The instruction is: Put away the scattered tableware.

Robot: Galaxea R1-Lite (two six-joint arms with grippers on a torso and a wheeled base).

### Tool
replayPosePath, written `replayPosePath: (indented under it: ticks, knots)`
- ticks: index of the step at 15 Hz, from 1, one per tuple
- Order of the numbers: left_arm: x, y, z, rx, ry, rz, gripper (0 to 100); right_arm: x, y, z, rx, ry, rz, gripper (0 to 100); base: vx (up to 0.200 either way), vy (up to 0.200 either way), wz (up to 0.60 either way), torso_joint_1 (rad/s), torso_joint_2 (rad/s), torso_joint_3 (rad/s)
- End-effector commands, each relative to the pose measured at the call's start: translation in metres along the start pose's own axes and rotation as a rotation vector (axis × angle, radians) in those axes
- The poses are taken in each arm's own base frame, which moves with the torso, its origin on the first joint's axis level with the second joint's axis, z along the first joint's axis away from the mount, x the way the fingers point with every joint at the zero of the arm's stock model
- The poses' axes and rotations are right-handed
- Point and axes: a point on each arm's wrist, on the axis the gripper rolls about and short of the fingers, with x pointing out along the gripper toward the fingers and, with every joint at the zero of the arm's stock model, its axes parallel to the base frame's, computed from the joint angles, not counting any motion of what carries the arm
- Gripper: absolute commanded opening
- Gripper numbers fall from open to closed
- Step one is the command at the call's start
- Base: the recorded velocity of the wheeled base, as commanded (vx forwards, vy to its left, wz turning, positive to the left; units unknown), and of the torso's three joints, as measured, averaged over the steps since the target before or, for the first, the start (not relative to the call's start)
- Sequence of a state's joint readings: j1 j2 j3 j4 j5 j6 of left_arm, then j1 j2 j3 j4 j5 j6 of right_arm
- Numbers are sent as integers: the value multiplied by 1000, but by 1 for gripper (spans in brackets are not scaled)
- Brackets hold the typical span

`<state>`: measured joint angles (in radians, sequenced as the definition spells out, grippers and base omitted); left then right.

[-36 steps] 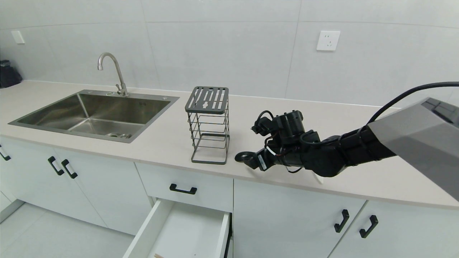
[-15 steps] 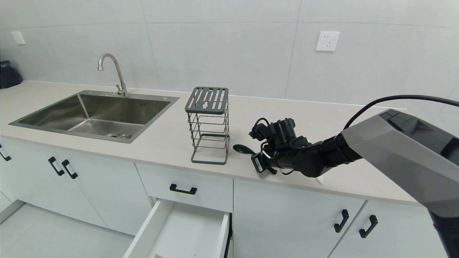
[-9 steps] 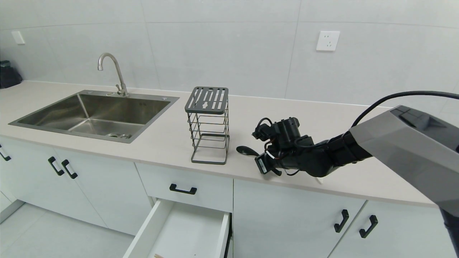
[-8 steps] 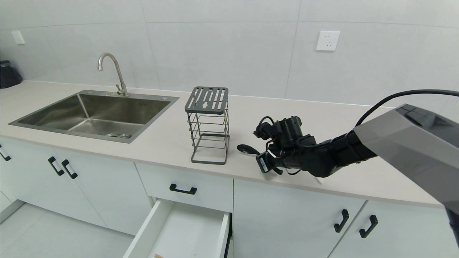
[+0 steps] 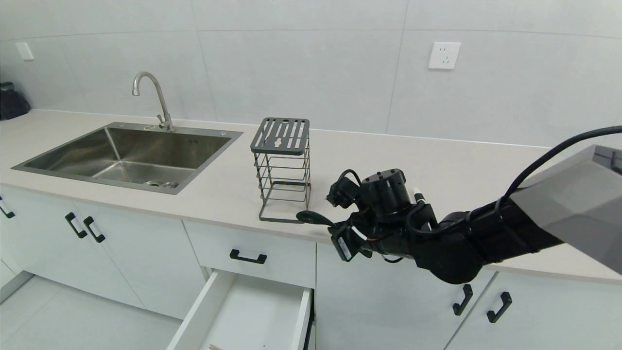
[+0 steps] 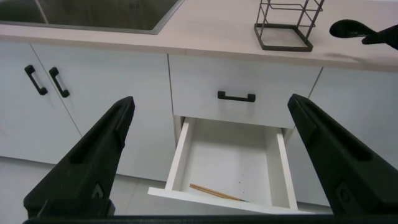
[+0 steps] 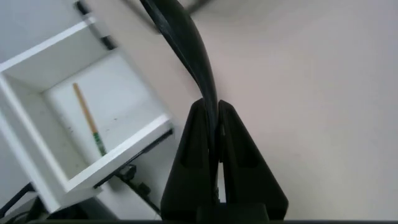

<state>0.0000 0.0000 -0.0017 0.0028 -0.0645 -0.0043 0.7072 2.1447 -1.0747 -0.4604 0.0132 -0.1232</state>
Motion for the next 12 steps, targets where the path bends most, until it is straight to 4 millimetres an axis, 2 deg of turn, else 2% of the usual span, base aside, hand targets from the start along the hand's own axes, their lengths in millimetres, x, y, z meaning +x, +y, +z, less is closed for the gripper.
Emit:
replayPosePath:
  ticks: [1, 3, 4, 8, 11, 12]
  knots:
    - [0, 0, 0, 0, 2, -1, 100, -4, 31, 18, -40, -61, 62, 0, 0, 0, 0, 0, 0, 0]
    - [0, 0, 0, 0, 2, 0, 100, 2, 58, 24, -31, -74, 115, 0, 0, 0, 0, 0, 0, 0]
    - [0, 0, 0, 0, 2, 0, 100, 7, 63, 26, -27, -80, 121, 0, 0, 0, 0, 0, 0, 0]
    - [0, 0, 0, 0, 2, 0, 100, 7, 76, 25, -8, -76, 135, 0, 0, 0, 0, 0, 0, 0]
    - [0, 0, 0, 0, 2, -1, 100, 12, 82, 29, -19, -89, 126, 0, 0, 0, 600, 2, -1, 5]
    - [0, 0, 0, 0, 2, 0, 100, 11, 83, 31, -22, -94, 128, 0, 0, 0, 0, 0, 0, 0]
